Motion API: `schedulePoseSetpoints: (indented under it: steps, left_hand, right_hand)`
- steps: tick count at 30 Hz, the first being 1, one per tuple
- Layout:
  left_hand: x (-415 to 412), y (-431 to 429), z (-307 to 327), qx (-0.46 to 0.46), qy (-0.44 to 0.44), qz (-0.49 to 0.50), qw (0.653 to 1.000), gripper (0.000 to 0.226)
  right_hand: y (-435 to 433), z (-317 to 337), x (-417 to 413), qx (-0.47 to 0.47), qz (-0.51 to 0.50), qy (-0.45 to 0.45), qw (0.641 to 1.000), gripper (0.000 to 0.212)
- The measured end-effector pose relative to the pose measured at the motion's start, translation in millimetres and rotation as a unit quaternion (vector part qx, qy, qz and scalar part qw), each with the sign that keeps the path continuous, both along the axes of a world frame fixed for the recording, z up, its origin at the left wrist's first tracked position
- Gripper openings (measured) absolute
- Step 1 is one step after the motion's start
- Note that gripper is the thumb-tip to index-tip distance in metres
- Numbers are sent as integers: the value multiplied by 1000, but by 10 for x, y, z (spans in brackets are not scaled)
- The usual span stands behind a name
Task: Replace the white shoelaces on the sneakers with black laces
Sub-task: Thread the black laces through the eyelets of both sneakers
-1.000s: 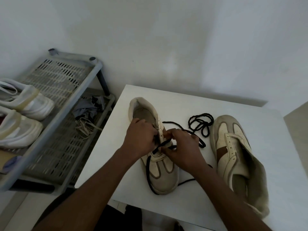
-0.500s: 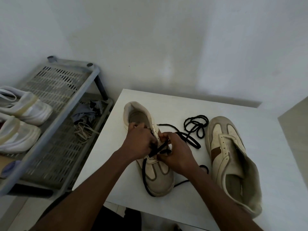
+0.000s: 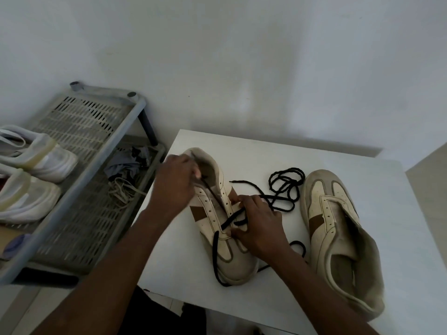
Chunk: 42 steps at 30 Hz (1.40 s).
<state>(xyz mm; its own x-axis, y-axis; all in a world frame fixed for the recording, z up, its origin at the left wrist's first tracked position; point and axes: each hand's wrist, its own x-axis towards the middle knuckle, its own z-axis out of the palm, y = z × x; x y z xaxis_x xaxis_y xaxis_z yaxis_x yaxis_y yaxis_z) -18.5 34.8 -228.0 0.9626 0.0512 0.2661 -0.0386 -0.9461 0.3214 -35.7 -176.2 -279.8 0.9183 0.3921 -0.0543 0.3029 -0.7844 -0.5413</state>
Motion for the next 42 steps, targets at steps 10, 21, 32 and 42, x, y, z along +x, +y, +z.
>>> schedulePoseSetpoints:
  steps: [10,21,32,42]
  left_hand:
    - [-9,520,34,-102,-65,313,942,16]
    - [-113,-328,-31,119,188,-176,959,23]
    - [-104,-457,-100,95,175,-73,977,14]
    - [7,382,27,-171,-69,261,948,15]
  right_hand:
    - [-38,75,47,-2,0,26,1000,73]
    - [-92,113,96,-13,7,16,1000,68]
    - [-93,98,64,-14,-3,24,1000,67]
    - [-68,86,37,-24,-19,24,999,67]
